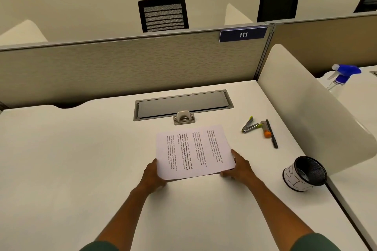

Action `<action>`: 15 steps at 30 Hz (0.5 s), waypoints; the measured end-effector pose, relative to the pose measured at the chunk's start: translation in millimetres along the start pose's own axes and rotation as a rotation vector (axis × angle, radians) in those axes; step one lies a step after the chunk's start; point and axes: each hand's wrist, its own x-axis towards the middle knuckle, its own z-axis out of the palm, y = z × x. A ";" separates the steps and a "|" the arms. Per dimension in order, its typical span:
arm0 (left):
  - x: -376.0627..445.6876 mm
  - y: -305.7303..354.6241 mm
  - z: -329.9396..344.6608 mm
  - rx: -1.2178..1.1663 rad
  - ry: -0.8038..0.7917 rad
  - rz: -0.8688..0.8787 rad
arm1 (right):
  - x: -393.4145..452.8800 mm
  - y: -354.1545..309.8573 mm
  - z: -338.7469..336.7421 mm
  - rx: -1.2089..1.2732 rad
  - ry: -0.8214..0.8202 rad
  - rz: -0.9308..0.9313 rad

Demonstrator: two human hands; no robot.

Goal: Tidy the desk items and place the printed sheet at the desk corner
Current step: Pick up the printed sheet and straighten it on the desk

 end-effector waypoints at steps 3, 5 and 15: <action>-1.2 -0.6 1.7 0.001 0.023 0.011 | -0.5 -1.2 0.1 -0.035 -0.001 -0.003; -2.0 -0.6 2.1 0.012 0.027 0.010 | -0.7 -2.1 0.6 -0.042 -0.002 0.004; -1.9 2.3 -6.0 -0.212 -0.015 -0.142 | 5.3 -3.5 -7.1 0.003 -0.030 -0.017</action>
